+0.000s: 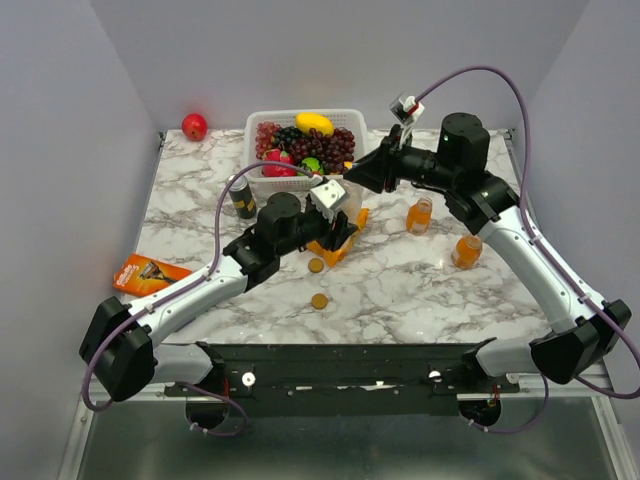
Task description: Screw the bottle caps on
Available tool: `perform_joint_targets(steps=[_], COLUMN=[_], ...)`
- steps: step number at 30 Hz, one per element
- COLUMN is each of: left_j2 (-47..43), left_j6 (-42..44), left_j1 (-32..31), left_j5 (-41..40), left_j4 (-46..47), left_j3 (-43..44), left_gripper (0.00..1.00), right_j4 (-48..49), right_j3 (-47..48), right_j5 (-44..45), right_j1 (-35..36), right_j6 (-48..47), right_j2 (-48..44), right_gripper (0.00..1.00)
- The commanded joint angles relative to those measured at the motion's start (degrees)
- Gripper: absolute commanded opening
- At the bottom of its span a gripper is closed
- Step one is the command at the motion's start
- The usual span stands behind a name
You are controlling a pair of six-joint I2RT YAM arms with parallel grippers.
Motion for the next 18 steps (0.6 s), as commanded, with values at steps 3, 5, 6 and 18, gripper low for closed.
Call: perform_joint_targets(steps=[3,5,6,18], left_j2=[-1.4,-2.3,-3.4,-9.1], left_j6=[3.6,3.7,3.9,15.3], left_j1=[0.9,1.6,2.0,7.2], left_j5=[3.8,4.5,4.5,1.1], left_j4=[1.1,-0.5,-1.1,-16.8], left_j3=[2.3,1.1,0.6,-6.8], left_gripper=[0.21,0.71,0.98,0.99], right_j4=[-2.6,-3.5,-3.9,-3.4], right_j3=[0.1,-0.5,-0.5,9.7], right_j5=[5.8,5.7,5.4,7.3], right_j1=[0.6,-0.6,-1.2,-9.6], right_j6=[-4.9,-6.9,-7.3,-19.6], right_j2=[0.2,-0.5,-0.5,12.3], right_gripper=[0.22,0.19,0.18,0.17])
